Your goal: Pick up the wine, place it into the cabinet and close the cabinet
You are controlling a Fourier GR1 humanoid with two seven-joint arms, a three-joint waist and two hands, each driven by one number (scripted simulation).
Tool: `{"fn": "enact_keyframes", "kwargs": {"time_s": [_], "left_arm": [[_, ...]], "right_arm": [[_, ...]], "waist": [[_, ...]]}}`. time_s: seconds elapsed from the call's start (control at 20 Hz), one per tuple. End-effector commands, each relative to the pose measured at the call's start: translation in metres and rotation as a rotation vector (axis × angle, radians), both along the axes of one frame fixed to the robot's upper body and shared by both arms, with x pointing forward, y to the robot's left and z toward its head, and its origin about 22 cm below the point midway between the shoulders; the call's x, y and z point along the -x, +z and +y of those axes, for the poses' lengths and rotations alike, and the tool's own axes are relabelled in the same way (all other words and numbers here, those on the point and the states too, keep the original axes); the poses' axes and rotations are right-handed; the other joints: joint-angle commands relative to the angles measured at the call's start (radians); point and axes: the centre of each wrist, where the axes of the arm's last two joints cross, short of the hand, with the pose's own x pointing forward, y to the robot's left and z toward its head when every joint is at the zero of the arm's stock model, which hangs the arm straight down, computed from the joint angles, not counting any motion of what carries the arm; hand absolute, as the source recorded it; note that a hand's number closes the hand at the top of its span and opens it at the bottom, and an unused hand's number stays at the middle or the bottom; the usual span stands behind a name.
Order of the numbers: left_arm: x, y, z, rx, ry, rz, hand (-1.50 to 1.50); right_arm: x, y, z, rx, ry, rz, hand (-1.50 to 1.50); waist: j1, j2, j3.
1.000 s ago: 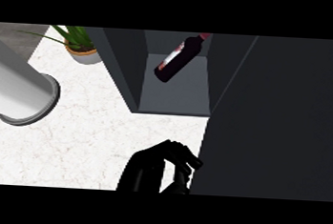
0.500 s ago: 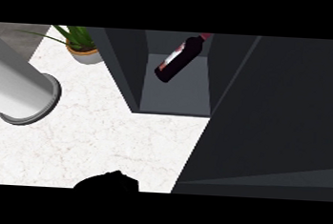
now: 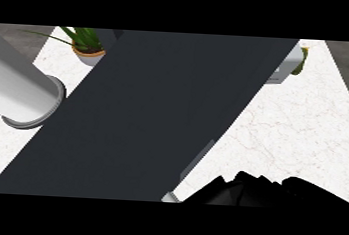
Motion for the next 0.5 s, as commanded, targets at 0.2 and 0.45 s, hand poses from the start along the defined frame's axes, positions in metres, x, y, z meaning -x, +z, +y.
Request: {"fn": "enact_keyframes", "kwargs": {"time_s": [0.2, 0.45], "left_arm": [[0.005, 0.016, 0.073, -0.011, 0.046, -0.034, 1.5], [-0.007, 0.013, 0.101, -0.021, 0.009, -0.04, 1.5]], "right_arm": [[0.014, 0.009, 0.065, 0.083, 0.123, -0.045, 1.5], [-0.01, -0.008, 0.121, 0.116, 0.053, -0.077, 1.5]], "waist": [[0.017, -0.01, -0.005], [0.012, 0.0, -0.004]]}}
